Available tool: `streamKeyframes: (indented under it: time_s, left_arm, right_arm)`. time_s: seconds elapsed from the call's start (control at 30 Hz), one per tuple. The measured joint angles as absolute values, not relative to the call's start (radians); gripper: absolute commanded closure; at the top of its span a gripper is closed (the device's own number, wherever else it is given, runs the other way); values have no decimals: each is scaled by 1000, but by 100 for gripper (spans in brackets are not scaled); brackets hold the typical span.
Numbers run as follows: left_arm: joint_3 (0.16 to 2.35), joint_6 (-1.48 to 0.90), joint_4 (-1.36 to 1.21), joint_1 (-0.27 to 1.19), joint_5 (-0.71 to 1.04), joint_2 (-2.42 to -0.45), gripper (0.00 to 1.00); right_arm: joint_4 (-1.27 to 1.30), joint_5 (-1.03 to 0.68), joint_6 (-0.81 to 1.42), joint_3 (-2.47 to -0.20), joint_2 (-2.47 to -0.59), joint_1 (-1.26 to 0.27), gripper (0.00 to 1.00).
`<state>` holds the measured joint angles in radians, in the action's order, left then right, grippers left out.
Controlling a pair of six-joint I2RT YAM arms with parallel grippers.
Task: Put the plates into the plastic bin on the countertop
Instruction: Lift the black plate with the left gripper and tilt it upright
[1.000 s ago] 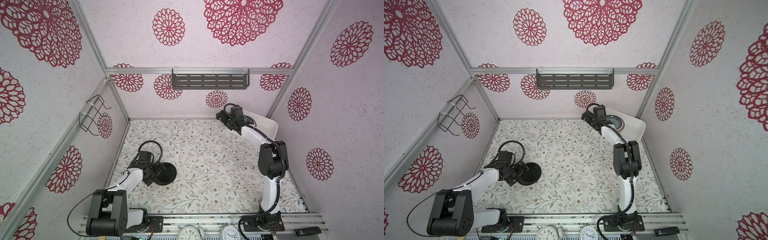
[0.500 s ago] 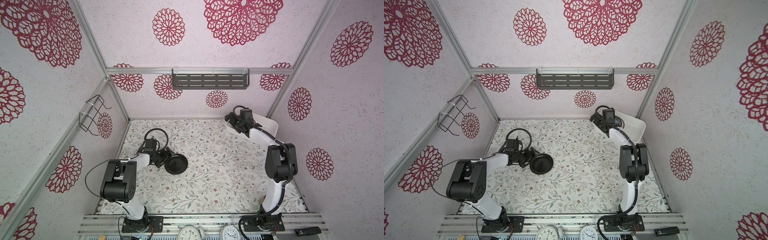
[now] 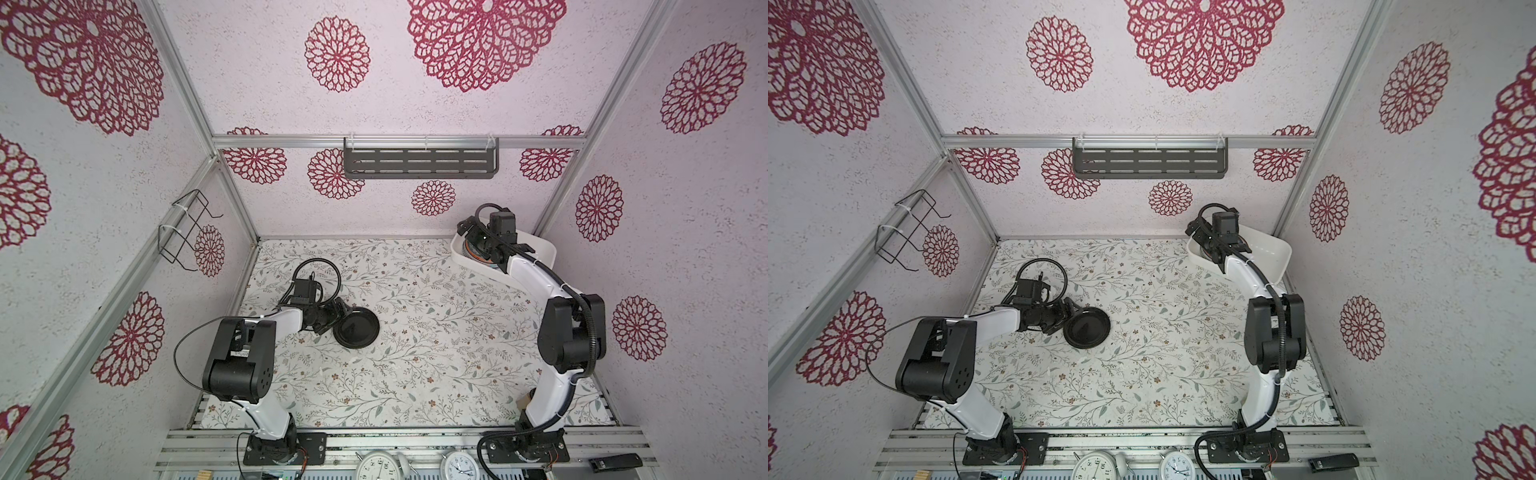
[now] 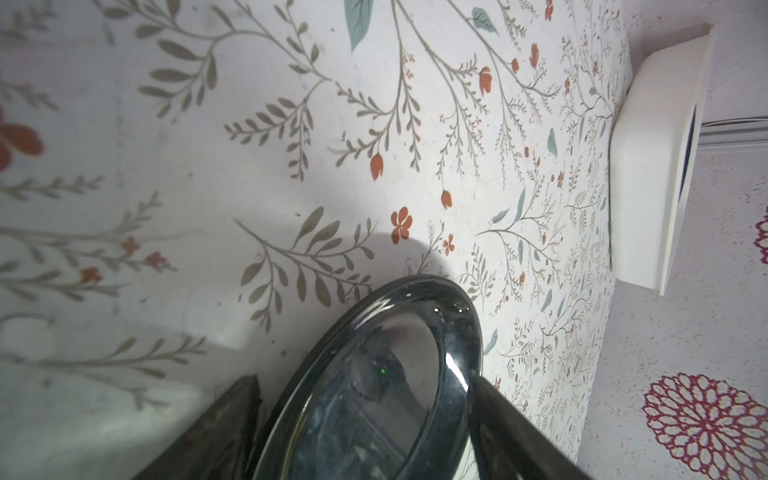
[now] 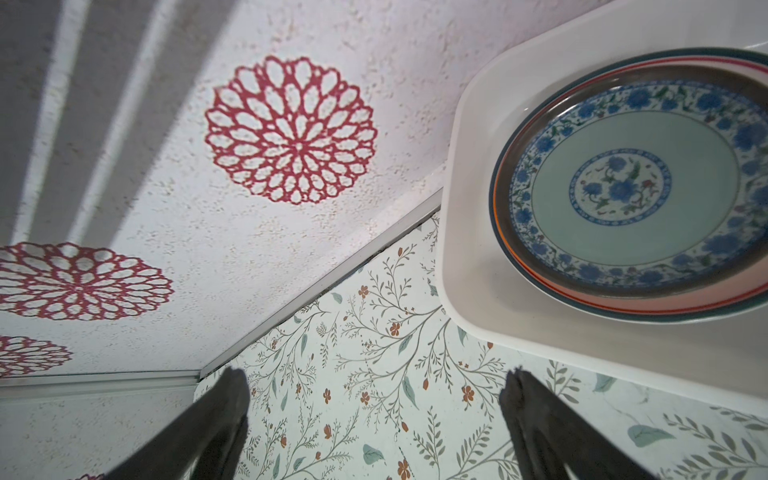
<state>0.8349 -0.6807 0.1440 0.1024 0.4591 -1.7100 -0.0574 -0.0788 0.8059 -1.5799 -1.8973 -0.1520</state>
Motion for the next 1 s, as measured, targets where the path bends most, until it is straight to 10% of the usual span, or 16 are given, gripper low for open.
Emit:
streamKeyframes:
  time_s: [0.53, 0.7, 1.0]
  left_arm:
    - [840, -628, 241, 121, 463, -1721, 62]
    - [868, -607, 282, 125, 463, -1750, 89]
    - [934, -590, 334, 135, 490, -1775, 96]
  right_arm:
    - [-55, -72, 806, -1451, -1880, -152, 1]
    - [-60, -58, 806, -1413, -1843, -152, 1]
    - [-32, -54, 807, -1412, -1811, -153, 1]
